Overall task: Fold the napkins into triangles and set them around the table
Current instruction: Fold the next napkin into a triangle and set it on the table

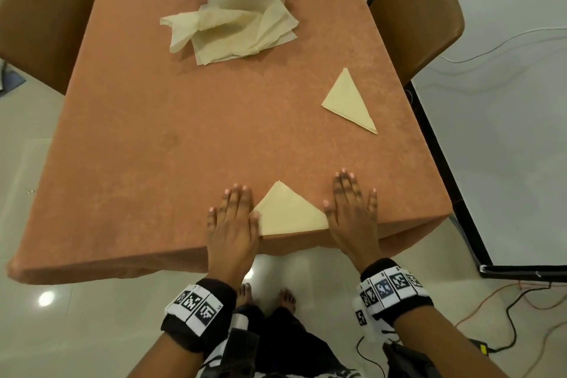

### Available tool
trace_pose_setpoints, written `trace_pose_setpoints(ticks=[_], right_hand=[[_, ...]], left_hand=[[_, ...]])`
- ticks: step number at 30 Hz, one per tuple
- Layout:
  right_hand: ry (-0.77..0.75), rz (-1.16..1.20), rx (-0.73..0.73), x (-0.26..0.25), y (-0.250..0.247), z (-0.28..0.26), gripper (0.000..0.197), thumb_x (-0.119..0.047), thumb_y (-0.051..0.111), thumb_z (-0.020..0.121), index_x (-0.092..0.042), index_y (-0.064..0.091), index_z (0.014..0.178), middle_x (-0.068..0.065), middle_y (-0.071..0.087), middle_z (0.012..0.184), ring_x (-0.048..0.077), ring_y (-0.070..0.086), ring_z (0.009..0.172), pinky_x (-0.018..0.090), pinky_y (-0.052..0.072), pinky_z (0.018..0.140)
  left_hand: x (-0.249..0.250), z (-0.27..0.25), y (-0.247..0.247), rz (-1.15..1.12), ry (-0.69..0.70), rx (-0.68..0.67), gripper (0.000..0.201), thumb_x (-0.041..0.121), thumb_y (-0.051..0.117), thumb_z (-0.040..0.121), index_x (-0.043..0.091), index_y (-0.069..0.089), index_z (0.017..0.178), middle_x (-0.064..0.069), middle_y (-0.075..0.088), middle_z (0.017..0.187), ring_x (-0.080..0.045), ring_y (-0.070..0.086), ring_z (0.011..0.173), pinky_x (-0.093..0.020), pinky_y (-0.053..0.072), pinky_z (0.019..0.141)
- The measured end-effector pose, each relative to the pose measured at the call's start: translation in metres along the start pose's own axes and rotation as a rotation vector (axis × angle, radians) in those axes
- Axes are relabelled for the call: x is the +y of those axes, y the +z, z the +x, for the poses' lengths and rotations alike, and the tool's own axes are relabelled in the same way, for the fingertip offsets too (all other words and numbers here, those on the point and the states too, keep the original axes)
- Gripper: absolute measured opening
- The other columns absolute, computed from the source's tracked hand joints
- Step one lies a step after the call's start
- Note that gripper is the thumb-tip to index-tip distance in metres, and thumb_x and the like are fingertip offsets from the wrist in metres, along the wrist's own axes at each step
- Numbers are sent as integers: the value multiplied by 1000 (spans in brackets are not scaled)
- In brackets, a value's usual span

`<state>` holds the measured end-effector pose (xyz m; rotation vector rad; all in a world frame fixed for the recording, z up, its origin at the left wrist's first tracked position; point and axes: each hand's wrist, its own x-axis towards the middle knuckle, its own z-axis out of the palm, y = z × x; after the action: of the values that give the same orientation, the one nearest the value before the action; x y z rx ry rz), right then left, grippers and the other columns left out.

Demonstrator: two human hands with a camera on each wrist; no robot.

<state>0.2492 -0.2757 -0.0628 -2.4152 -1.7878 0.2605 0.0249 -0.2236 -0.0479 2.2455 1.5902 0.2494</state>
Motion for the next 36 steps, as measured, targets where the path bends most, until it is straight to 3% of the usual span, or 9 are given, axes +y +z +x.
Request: trace_pose_setpoints(ticks=[5, 9, 13, 17, 20, 22, 30, 33, 36], right_hand=[[-69, -44, -21, 0, 8, -5, 63, -51, 20, 96, -17, 25, 149, 1, 24, 156, 16, 20, 143, 54, 14, 112], [-68, -50, 9, 1, 8, -5, 63, -49, 21, 95, -18, 24, 150, 1, 24, 156, 16, 20, 144, 54, 15, 112], [-64, -31, 5, 1, 9, -5, 62, -48, 21, 95, -18, 23, 150, 0, 22, 157, 16, 18, 144, 53, 11, 113], [-61, -43, 10, 1, 10, -5, 62, -48, 20, 95, -18, 19, 150, 0, 19, 157, 16, 15, 145, 52, 10, 114], [-69, -36, 3, 1, 9, -4, 62, -48, 20, 95, -18, 21, 150, 0, 20, 157, 16, 16, 145, 53, 12, 114], [-75, -45, 0, 2, 8, -4, 62, -48, 20, 96, -18, 22, 150, 1, 22, 157, 17, 18, 144, 53, 13, 113], [-38, 5, 27, -13, -2, -4, 64, -45, 16, 93, -17, 16, 151, 0, 14, 158, 16, 10, 146, 55, 8, 115], [-148, 126, 50, -57, -5, -3, 60, -38, 22, 95, -17, 15, 151, -1, 14, 157, 15, 12, 145, 50, 7, 116], [-233, 70, -57, -81, 11, -7, 58, -38, 24, 96, -18, 20, 150, -2, 20, 157, 14, 19, 144, 54, 17, 114]], left_hand=[[64, 25, 21, 73, 186, -119, 59, 38, 17, 96, 16, 23, 151, -2, 20, 158, -20, 18, 146, -45, 4, 115], [41, 26, 32, 167, 131, -185, 60, 44, 16, 97, 19, 23, 151, 2, 20, 158, -17, 20, 145, -48, 8, 113], [4, 19, 22, 172, 61, -140, 62, 48, 5, 95, 27, 3, 153, 10, -2, 158, -13, -2, 147, -48, -4, 116], [-14, 18, 2, 136, -143, -58, 64, 49, 3, 96, 22, -2, 153, 3, -11, 158, -15, -11, 145, -49, -11, 116], [25, 27, 7, 117, 108, -32, 58, 41, 16, 99, 22, 5, 153, 3, -7, 157, -18, -5, 147, -43, -15, 114], [36, 26, 19, 162, 231, -147, 59, 45, 8, 96, 28, 5, 152, 7, -8, 156, -18, -2, 148, -45, -13, 114], [-48, 8, -19, 72, -97, -32, 66, 55, 0, 91, 28, -1, 152, 3, -3, 160, -15, -8, 146, -49, -5, 117], [-23, 7, -9, 62, 41, -59, 63, 55, 4, 94, 31, 2, 152, 5, -5, 159, -17, -7, 147, -47, -8, 116], [-11, 2, 10, 123, 66, -133, 58, 47, 11, 97, 29, 16, 152, 3, 11, 159, -21, 13, 147, -55, 11, 114]])
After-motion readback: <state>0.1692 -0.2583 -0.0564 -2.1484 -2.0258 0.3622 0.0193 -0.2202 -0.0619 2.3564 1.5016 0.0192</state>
